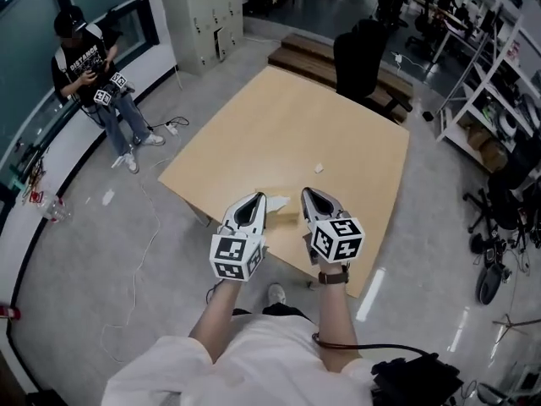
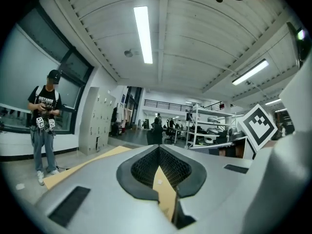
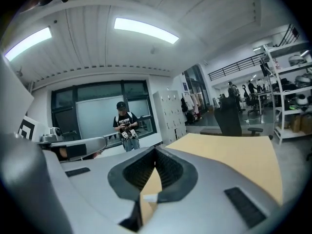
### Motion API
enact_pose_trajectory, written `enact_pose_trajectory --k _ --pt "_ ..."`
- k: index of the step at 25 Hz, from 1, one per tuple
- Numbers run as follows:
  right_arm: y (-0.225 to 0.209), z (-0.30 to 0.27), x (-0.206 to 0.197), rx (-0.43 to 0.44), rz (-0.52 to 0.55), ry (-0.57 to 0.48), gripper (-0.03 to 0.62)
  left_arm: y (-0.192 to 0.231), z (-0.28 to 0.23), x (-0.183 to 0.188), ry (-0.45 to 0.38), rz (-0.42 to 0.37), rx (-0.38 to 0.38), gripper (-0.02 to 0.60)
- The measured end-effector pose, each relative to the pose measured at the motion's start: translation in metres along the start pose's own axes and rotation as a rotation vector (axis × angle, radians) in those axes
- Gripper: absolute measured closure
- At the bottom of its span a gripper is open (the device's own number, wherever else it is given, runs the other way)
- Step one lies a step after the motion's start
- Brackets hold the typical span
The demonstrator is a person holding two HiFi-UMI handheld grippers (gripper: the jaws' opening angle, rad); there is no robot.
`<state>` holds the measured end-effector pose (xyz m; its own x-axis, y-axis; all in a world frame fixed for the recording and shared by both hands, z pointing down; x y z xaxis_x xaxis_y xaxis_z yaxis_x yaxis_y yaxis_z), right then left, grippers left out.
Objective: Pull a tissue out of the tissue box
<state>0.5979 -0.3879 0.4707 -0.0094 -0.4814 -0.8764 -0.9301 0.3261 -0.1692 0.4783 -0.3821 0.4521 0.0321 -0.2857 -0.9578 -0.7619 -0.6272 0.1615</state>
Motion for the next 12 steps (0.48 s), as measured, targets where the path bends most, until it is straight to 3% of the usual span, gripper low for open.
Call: enact_pose_trajectory --k 6,12 --pt "-0.030 -0.068 -0.014 0.088 -0.039 0.124 0.597 0.039 -0.027 -0.022 0.095 0.029 0.117 0.580" --pt "-0.033 -0.124 -0.025 0.110 0.033 0.238 0.597 0.077 -0.062 -0.035 0.171 0.052 0.142 0.580"
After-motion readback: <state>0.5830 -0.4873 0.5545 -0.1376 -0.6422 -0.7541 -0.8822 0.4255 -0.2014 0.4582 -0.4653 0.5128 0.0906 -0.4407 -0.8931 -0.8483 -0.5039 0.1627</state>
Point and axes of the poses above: the fingertips, and each gripper's own axes: z backward along the fingers, y to its left, x out of its top, the point moved 1 cm from there along z, backward along the fingers, and after that the axes turned 13 degrees about y, right-handed, at the moved point
